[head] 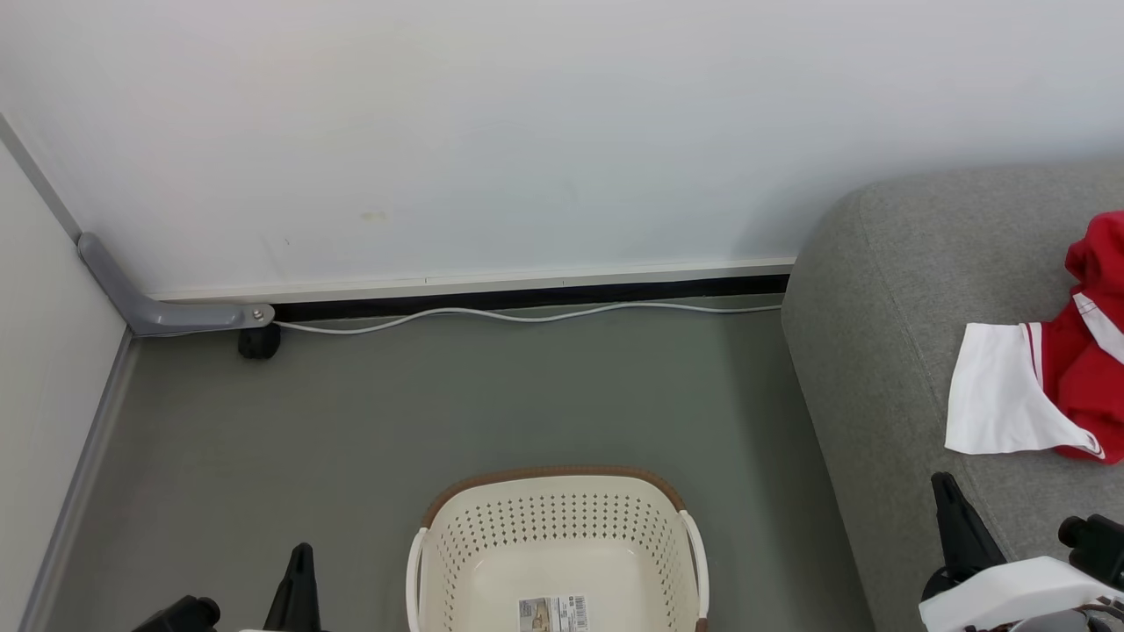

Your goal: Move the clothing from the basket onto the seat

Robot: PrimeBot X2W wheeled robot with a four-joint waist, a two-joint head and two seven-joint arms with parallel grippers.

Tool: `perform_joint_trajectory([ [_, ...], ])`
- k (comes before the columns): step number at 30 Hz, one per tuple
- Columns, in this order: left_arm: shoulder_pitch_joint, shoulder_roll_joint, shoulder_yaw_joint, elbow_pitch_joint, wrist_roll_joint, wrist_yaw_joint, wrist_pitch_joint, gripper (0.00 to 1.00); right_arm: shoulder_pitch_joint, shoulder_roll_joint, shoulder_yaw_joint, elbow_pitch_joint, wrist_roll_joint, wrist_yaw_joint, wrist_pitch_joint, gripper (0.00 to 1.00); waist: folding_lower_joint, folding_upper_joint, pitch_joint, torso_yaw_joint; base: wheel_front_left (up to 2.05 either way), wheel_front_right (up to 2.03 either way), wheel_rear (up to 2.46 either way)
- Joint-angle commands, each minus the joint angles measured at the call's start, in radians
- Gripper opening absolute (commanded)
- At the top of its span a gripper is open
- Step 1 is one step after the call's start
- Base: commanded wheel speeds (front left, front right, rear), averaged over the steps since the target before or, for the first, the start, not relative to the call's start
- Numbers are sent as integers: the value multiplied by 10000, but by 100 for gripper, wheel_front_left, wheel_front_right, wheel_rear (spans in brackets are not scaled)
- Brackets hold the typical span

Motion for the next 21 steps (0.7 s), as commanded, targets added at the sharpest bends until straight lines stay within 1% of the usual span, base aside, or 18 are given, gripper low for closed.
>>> perform_joint_trajectory([
  [1, -566, 102, 196, -293, -234, -113, 11, 0, -384, -95, -42, -331, 251, 10, 82, 0, -1, 0, 1, 3, 0, 0, 0],
  [21, -883, 123, 519, -395, -2356, -450, 600, 0, -426, 133, -470, -584, 2254, 15, 672, 0, -1, 0, 31, 63, 0, 0, 0],
])
